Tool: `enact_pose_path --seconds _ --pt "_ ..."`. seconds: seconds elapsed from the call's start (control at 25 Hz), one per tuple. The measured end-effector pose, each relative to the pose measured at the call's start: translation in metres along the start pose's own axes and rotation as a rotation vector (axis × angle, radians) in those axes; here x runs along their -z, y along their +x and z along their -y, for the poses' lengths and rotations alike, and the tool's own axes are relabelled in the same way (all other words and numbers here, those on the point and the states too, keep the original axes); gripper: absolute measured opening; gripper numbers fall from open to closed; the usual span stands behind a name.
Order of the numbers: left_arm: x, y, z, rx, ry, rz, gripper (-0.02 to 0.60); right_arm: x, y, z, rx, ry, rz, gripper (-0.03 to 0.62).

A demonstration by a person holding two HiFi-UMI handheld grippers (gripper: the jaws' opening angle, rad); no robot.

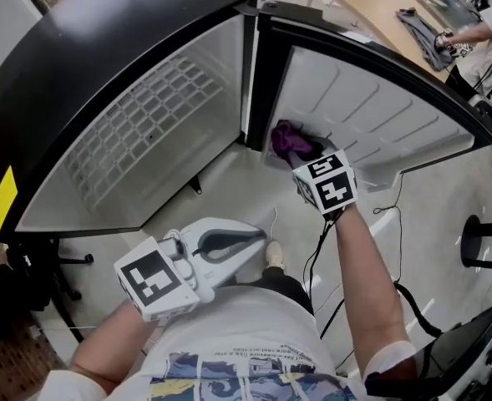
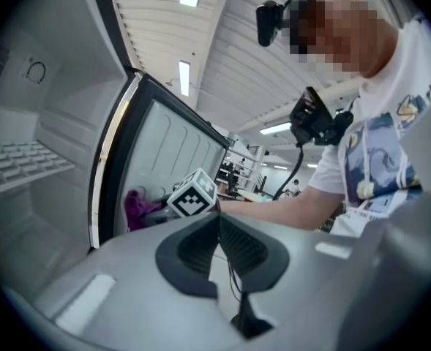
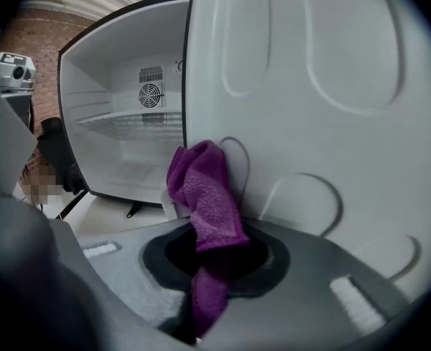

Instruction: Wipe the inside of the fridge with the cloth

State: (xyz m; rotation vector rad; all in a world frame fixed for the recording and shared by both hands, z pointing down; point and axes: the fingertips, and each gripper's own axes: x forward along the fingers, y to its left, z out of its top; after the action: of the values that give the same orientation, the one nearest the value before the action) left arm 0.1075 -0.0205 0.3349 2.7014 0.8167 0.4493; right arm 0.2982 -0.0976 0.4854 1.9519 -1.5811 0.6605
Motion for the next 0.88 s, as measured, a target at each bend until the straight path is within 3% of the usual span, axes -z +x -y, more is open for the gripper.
enact_pose_path --seconds 0.88 --pt "-0.011 0.068 0.015 0.160 0.024 -0.066 0.005 0.073 -0.058 0.062 0.161 0.079 -0.064 0.054"
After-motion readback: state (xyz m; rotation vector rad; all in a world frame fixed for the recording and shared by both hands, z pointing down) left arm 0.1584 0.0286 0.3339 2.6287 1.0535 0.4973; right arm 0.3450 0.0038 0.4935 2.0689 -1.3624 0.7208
